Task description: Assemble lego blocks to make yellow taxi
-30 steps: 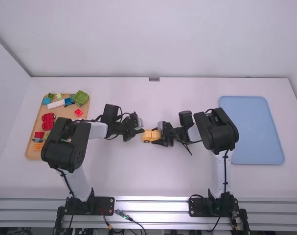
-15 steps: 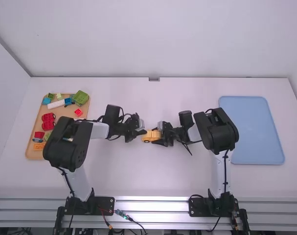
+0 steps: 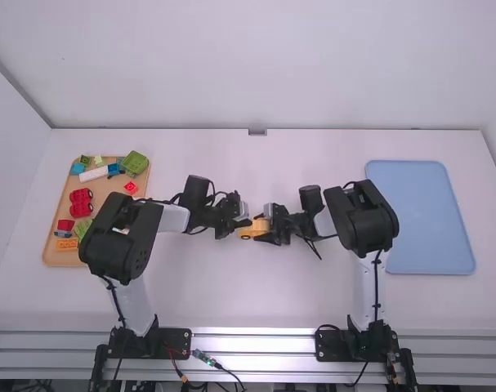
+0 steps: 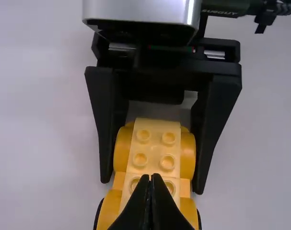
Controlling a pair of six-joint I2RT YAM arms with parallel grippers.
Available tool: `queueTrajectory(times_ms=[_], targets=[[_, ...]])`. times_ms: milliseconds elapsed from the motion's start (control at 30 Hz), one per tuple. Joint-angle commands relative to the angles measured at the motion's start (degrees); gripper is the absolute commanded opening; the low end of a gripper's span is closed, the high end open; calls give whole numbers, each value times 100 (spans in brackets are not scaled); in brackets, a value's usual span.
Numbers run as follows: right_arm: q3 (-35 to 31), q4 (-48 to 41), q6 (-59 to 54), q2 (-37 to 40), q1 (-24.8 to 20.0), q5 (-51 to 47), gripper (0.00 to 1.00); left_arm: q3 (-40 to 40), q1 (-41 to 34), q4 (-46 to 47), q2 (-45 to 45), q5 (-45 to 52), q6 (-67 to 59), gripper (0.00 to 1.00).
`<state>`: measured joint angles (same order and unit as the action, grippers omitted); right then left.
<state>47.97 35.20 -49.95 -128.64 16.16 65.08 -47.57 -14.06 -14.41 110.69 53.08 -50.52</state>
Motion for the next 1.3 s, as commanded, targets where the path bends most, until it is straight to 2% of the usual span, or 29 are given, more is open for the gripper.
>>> queueTrajectory(times_ms=[0, 200, 367, 500, 633, 867, 900, 967, 1000, 1033, 1067, 1100, 1133, 1200, 1267], targets=[[92, 42, 42, -63, 70, 262, 42, 13, -402, 219, 522, -596, 146, 2], [87, 33, 44, -63, 52, 258, 42, -164, -393, 411, 802, -631, 221, 2], [81, 133, 48, -63, -17, 267, 40, -48, -393, 767, 839, -1079, 271, 2], [72, 160, 44, -63, -9, 267, 39, 236, -393, 400, 815, -760, 278, 2], [72, 162, 44, -63, -22, 262, 40, 479, -393, -76, 435, -793, 684, 2], [79, 160, 55, -63, -33, 256, 42, 586, -387, -181, -1012, -786, 769, 5], [83, 157, 66, -63, -50, 247, 42, 581, -348, -122, -1469, -801, 769, 7], [76, 162, 66, -63, -35, 254, 42, 579, -254, -52, -1998, -828, 824, 20], [72, 157, 59, -63, -11, 260, 42, 581, -146, -20, -2411, -1140, 1154, 28], [72, 157, 59, -63, -11, 260, 42, 581, -146, -20, -2411, -1140, 1154, 28], [70, 144, 57, -63, 2, 227, 44, 579, -17, 66, -2800, -1726, 1523, 50], [70, 133, 42, -63, -2, 212, 44, 581, 31, 96, -2914, -1929, 1633, 57], [66, 114, 44, -63, -4, 221, 47, 581, 181, 166, -3191, -2447, 1950, 100], [50, 125, 44, -63, -4, 216, 47, 581, 330, 225, -3368, -2723, 2122, 99], [-15, 205, 42, -63, -4, 164, 52, 581, 787, 428, -3748, -3048, 2435, 99]])
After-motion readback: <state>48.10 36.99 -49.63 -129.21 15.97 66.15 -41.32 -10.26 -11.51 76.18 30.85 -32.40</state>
